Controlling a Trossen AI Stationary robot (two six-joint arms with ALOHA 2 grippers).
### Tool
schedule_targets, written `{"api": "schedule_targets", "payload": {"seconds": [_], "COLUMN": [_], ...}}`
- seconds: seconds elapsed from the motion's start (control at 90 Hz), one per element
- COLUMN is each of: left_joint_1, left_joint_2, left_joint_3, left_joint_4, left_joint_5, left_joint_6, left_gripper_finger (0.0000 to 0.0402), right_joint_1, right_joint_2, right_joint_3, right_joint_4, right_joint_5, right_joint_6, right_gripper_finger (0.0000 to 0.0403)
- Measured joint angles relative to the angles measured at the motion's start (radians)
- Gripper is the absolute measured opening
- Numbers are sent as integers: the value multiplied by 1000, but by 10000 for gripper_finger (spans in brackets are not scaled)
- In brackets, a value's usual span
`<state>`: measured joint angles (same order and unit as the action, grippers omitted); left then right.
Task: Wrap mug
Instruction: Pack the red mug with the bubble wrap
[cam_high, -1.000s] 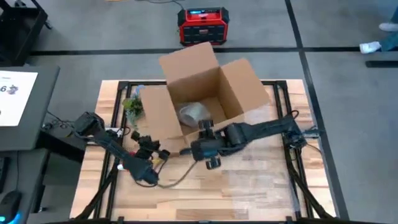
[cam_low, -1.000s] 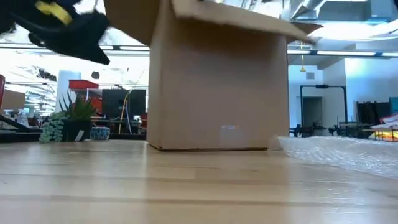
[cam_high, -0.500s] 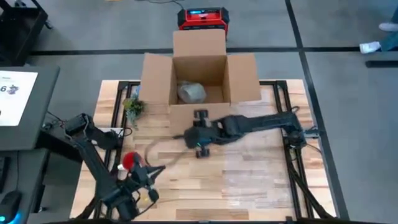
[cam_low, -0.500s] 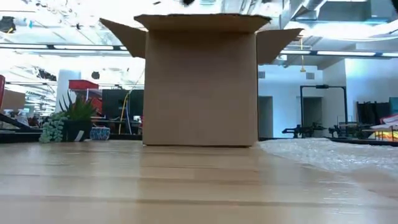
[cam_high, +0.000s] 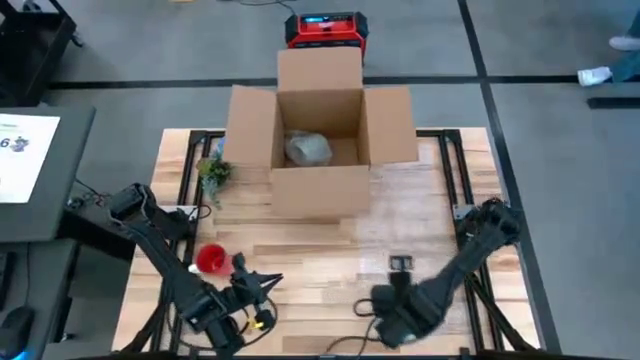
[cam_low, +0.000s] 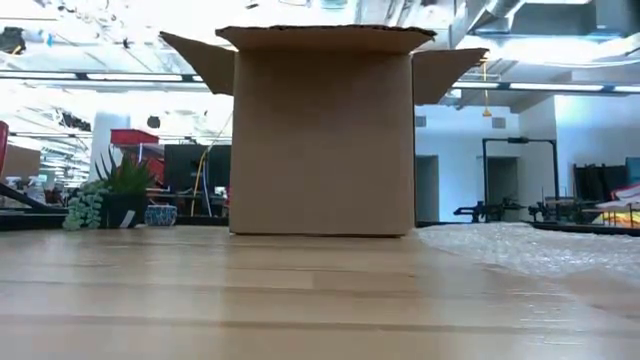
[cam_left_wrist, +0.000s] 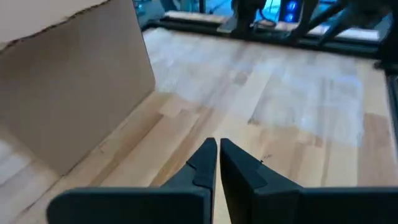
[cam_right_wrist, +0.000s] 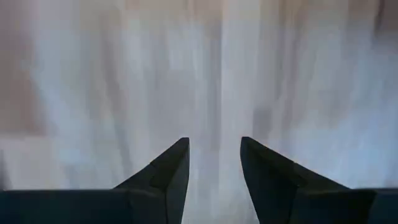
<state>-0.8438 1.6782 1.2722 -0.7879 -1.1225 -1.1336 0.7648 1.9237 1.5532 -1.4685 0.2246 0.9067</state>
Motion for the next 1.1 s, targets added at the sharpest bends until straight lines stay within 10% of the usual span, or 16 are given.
{"api": "schedule_targets", "payload": {"seconds": [0.322, 0.778, 1.1], "left_joint_1": [234, 440, 302], "left_joint_2": [101, 197, 27], "left_joint_3": [0, 9, 117], "left_joint_4": [11, -31, -79], "left_joint_5": [-7, -9, 23], "left_joint_6": [153, 242, 318], "left_gripper_finger": [0, 0, 0], "right_joint_1": [42, -73, -156], "right_joint_2": [-15, 31, 54], "right_joint_3": [-376, -379, -383], "right_joint_4": [578, 1109, 1409], "right_joint_5": [-288, -73, -30], "right_joint_6": [157, 160, -17], "right_gripper_finger": [132, 132, 132]}}
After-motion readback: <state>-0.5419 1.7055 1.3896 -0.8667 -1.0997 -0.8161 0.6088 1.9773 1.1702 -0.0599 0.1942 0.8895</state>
